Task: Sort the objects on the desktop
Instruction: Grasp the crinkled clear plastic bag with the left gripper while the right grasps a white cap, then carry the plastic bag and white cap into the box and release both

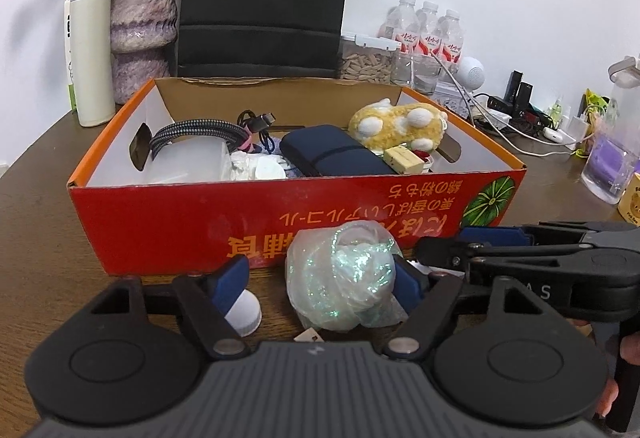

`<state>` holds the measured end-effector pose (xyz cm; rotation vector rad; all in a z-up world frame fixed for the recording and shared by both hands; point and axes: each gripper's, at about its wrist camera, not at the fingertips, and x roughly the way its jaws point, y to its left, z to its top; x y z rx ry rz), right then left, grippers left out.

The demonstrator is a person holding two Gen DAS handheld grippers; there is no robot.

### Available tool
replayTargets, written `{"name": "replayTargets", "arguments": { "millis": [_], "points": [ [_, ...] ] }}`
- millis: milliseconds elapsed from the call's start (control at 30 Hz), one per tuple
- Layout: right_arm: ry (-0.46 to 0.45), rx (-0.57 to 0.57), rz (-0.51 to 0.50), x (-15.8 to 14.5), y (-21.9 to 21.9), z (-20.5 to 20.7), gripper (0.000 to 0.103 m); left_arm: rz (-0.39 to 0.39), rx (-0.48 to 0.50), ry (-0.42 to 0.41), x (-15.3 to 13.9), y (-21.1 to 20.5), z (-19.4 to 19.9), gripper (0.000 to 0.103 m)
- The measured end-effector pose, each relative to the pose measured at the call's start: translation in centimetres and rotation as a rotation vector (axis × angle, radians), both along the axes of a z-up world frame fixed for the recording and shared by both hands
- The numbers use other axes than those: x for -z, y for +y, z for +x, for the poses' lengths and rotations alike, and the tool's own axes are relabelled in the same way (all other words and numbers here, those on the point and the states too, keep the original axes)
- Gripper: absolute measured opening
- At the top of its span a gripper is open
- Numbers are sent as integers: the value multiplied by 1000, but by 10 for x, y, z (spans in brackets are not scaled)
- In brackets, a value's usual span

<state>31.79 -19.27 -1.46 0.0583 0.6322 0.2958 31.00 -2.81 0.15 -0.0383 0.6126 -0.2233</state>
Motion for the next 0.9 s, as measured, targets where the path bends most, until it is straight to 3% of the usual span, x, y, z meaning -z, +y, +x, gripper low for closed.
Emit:
{"name": "replayTargets", "arguments": {
  "millis": [267,367,467,567,900],
  "points": [
    [9,-35,-68,5,8,-4,46,6,-11,-2,1,4,0,75],
    [-2,-33,-101,6,11,-6,39,3,-2,2,2,4,-1,67],
    [-2,-36,-95,6,11,-7,38,10,4,-4,2,2,-3,56],
    [-5,-32,-89,5,10,-9,38,18,-2,-17,1,2,-6,52],
    [-57,-14,-63,-4,4,-19,38,-37,-45,-52,-10,16,-17,51]
  ]
}}
